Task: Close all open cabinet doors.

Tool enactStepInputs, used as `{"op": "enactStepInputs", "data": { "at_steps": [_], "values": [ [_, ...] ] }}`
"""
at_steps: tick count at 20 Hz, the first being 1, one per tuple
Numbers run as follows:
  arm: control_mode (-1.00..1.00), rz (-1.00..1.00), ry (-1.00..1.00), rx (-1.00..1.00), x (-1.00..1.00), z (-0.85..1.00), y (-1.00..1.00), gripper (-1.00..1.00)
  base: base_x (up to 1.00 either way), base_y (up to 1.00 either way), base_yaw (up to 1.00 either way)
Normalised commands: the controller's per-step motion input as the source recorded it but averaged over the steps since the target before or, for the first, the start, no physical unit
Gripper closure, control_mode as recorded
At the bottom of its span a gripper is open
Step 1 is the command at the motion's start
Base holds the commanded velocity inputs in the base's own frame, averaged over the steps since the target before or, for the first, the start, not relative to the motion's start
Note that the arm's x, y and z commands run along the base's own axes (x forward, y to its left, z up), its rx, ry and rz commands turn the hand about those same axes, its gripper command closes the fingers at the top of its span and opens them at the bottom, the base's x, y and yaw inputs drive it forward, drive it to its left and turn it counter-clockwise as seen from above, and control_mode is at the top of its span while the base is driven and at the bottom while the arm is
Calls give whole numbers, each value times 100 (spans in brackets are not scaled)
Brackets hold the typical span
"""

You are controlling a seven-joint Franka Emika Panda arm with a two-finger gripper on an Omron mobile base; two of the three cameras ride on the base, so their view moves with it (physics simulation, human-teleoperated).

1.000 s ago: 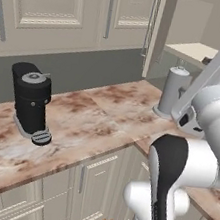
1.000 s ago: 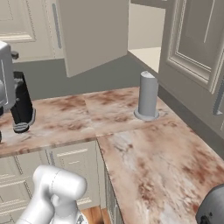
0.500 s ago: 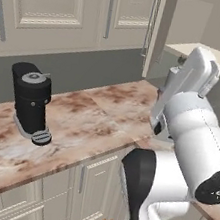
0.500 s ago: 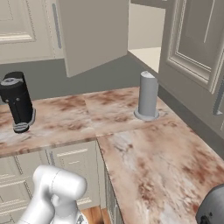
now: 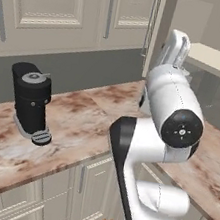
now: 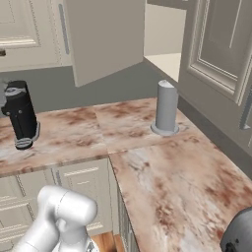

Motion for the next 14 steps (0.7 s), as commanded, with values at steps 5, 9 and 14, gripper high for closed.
{"op": "enactStepInputs", "data": {
  "at_steps": [5,9,14],
  "values": [
    [-100,-21,3,0,54,-13,-15,-100,0,0,0],
    [-100,-23,0,-2,41,-13,1,-100,0,0,0],
    [-100,-20,0,-6,47,-14,1,-100,0,0,0]
  ]
}}
